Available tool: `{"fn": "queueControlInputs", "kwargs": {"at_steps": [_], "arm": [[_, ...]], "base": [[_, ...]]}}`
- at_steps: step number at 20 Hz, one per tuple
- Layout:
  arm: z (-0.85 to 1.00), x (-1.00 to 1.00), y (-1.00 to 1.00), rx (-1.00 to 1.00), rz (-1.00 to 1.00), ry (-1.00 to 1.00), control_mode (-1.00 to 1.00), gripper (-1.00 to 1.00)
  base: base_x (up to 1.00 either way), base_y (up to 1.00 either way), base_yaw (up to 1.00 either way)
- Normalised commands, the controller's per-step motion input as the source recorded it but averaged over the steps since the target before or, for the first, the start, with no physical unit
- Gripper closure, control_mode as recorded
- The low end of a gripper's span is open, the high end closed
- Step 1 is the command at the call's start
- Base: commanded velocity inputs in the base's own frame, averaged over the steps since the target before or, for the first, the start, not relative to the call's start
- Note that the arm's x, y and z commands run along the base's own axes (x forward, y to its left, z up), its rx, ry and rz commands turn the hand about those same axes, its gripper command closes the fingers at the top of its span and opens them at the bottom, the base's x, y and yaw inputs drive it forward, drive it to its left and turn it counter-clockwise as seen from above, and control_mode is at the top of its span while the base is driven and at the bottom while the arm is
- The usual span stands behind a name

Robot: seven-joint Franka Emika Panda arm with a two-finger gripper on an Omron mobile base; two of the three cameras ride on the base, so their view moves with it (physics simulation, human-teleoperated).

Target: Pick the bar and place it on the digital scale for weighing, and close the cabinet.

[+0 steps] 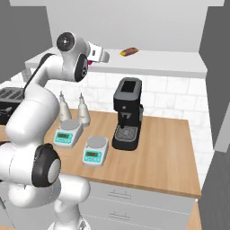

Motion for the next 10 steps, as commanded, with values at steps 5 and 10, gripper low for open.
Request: {"fn": "queueControlInputs", "kwargs": {"at_steps": [5,10], "arm": [[0.50,-1.00,-0.01,0.01,0.00,0.17,-1.00,1.00],[0.10,-1.00,-0.09,0.04,0.00,0.11,-1.00,1.00]], "base": [[0.00,0.00,0.00],[0.00,0.00,0.00]]}}
